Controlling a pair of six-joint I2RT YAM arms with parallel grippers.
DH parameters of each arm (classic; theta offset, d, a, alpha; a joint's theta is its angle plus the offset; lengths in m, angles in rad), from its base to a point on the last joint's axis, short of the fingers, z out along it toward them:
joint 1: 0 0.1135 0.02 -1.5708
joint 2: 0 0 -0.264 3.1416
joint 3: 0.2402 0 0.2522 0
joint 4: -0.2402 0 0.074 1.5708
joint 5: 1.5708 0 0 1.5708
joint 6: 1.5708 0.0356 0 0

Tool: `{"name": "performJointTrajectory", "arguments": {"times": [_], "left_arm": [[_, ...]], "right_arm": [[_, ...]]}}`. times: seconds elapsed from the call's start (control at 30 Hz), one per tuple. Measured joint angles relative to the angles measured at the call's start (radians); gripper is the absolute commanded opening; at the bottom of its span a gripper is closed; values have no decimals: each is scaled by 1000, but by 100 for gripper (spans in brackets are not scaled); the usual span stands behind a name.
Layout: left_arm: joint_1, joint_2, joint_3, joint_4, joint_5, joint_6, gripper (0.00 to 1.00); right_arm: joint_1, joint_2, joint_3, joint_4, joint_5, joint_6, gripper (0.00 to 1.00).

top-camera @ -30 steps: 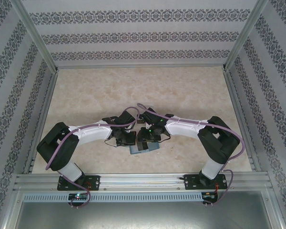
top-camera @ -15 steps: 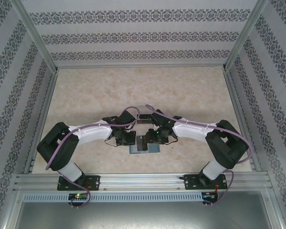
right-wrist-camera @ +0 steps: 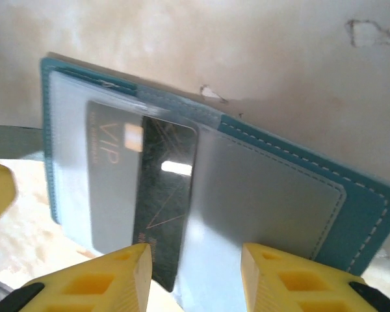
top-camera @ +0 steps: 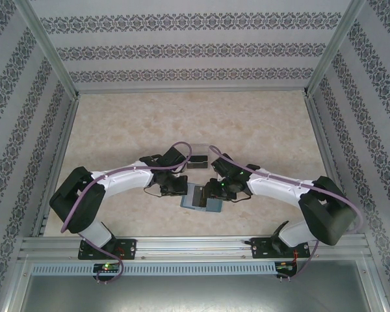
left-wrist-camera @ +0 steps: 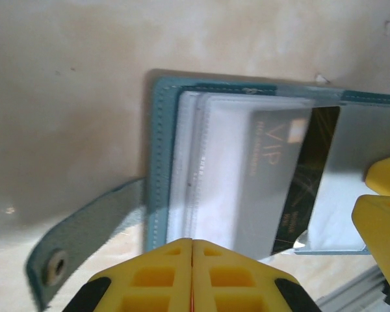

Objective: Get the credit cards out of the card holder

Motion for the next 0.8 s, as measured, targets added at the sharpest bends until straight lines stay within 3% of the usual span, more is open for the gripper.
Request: {"name": "performJointTrajectory", "arguments": {"times": [0.37,0.8], "left_arm": [[0,81,57,51,70,-12,8],[0,135,64,48,40,7,6]], "right_arm": [[-3,34,16,85,-57,32,36],[-16,100,-20,176,-102,53,34]]}}
